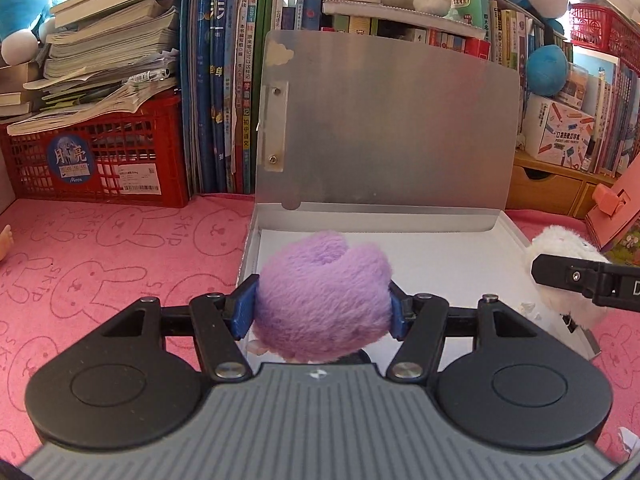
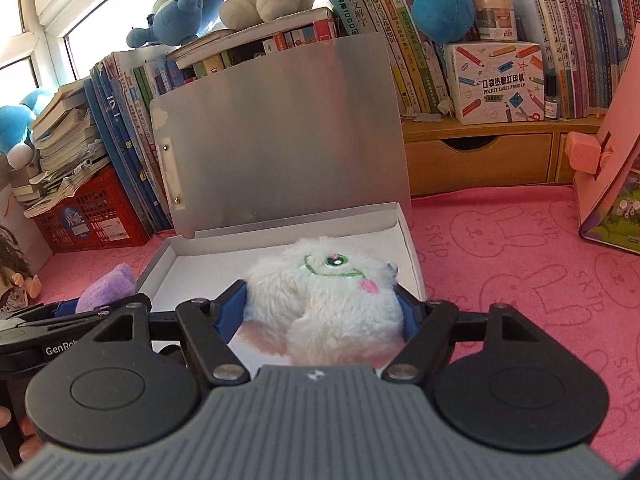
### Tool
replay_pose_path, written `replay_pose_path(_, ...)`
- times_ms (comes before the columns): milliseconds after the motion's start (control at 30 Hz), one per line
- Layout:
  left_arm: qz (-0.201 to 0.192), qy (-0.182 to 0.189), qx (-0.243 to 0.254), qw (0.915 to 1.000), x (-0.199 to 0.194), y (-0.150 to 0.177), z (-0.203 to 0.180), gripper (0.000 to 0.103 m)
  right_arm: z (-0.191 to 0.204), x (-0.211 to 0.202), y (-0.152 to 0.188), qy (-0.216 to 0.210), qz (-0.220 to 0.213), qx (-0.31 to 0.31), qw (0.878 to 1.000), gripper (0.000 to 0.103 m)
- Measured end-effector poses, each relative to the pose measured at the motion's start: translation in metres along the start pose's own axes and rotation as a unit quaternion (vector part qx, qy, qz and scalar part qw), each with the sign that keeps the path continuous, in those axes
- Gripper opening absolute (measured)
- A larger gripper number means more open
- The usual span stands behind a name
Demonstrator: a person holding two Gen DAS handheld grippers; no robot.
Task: Organize objects
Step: 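Carry the purple pompom and white plush over the grey box with both tools, then open both tools to release the pompom and plush into the box, then grasp the red knitted tube with the right tool while the left tool approaches a black lid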
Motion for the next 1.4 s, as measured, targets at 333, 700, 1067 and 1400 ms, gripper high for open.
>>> replay_pose_path(333, 0.065, -0.006, 0.008, 0.9978, 0.055, 0.006, -0.001, 0.067, 0.006, 0.051, 0.002, -0.01, 0.042, -0.013, 0.999, 0.075)
replay_pose_path(700, 0.044, -0.009, 0.01, 0.9989, 0.027, 0.006, -0.002, 0.084, 0.011, 0.032, 0.005, 0.017, 0.042, -0.018, 0.999, 0.085)
replay_pose_path(1067, 0.005, 0.017, 0.031, 0.9994, -0.067, 0.038, -0.004, 0.084, 0.017, -0.059, 0.037, 0.008, -0.003, -0.04, 0.999, 0.089)
replay_pose_path(1400, -0.037, 0.05, 0.056, 0.9965, -0.148, 0.118, -0.019, 0.092, 0.041, -0.136, 0.111, 0.02, -0.058, -0.117, 0.991, 0.09)
Point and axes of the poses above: each gripper's, at about its wrist camera, not at the fingertips, and x roughly the way its jaws point, z to its left, y to its underside, the point moved 1 cm from there along x, roughly the way its jaws point, and after that the axes turned 6 degrees about z, right-handed, at the moved point
